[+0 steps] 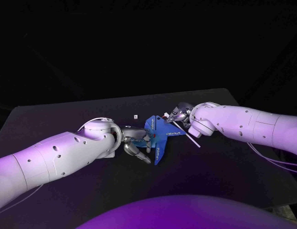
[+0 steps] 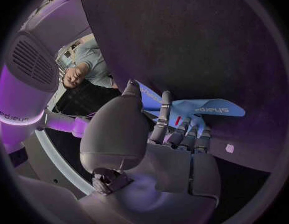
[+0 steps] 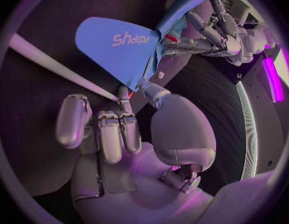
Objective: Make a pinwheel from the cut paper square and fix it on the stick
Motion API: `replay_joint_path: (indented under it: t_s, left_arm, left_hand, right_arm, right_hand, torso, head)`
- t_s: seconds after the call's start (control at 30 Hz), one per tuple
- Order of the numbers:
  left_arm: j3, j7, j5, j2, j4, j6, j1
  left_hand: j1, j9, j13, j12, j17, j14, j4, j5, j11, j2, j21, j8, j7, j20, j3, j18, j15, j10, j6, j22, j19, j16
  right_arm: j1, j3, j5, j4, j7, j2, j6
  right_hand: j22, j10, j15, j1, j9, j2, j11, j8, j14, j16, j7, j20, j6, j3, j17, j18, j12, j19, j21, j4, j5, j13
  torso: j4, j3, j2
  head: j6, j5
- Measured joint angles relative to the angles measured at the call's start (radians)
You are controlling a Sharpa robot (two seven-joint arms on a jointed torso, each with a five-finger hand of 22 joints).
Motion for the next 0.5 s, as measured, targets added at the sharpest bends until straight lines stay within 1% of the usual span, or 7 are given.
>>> replay_joint_path:
  t_s: [0.1, 0.13, 0.43, 0.5]
  left_arm:
    - [0.000, 0.000, 0.000, 0.000, 0.000, 0.000, 0.000]
    - [0.000, 0.000, 0.000, 0.000, 0.000, 0.000, 0.000]
    - [0.000, 0.000, 0.001, 0.001, 0.000, 0.000, 0.000]
    - [0.000, 0.000, 0.001, 0.001, 0.000, 0.000, 0.000]
  left_hand:
    - [0.000, 0.000, 0.000, -0.002, 0.000, 0.000, 0.000, 0.000, 0.000, 0.000, 0.000, 0.000, 0.000, 0.000, 0.000, 0.000, 0.000, 0.000, 0.000, 0.000, 0.000, 0.000]
    - [0.000, 0.000, 0.000, -0.002, 0.000, 0.000, 0.000, 0.000, 0.000, 0.000, 0.000, 0.000, 0.000, 0.000, 0.000, 0.000, 0.000, 0.000, 0.000, 0.000, 0.000, 0.000]
    - [0.000, 0.000, 0.000, -0.003, 0.000, 0.000, 0.000, 0.000, 0.000, 0.000, 0.000, 0.000, 0.000, 0.000, 0.000, 0.000, 0.000, 0.000, 0.000, 0.000, 0.000, 0.000]
    - [0.000, 0.000, 0.000, -0.003, 0.000, 0.000, 0.000, 0.000, 0.000, 0.000, 0.000, 0.000, 0.000, 0.000, 0.000, 0.000, 0.000, 0.000, 0.000, 0.000, 0.000, 0.000]
  right_arm:
    - [0.001, 0.001, 0.003, 0.000, -0.001, -0.001, 0.008]
    - [0.001, 0.001, 0.004, 0.000, -0.002, 0.000, 0.010]
    - [0.002, 0.001, 0.016, -0.015, -0.004, 0.015, 0.020]
    - [0.003, 0.001, 0.020, -0.020, -0.003, 0.020, 0.020]
  right_hand:
    - [0.000, 0.000, 0.000, 0.000, 0.000, 0.000, 0.000, 0.000, 0.000, 0.000, 0.000, 0.000, 0.000, -0.003, 0.000, 0.000, 0.000, 0.000, 0.000, 0.003, 0.000, 0.000]
    - [0.000, 0.000, 0.000, -0.004, 0.001, -0.004, 0.000, 0.000, 0.000, 0.000, 0.000, 0.000, 0.000, -0.004, 0.000, 0.000, 0.000, 0.000, 0.000, 0.004, 0.000, 0.000]
    - [0.001, 0.000, 0.000, -0.004, 0.006, -0.004, 0.000, 0.001, 0.000, 0.000, -0.004, 0.000, -0.003, -0.006, 0.000, 0.000, 0.000, 0.000, 0.000, 0.006, 0.000, 0.000]
    - [0.001, 0.000, 0.000, 0.007, 0.009, 0.007, 0.000, 0.001, 0.000, 0.000, -0.005, 0.000, -0.003, -0.005, 0.000, 0.000, 0.000, 0.000, 0.000, 0.005, 0.005, 0.000]
  torso:
    - [0.0003, 0.0000, 0.000]
    - [0.0003, 0.0000, 0.000]
    - [0.0014, 0.0001, 0.000]
    - [0.0019, 0.0001, 0.000]
  head:
    - [0.000, 0.000]
    - [0.000, 0.000]
    - [0.000, 0.001]
    - [0.000, 0.001]
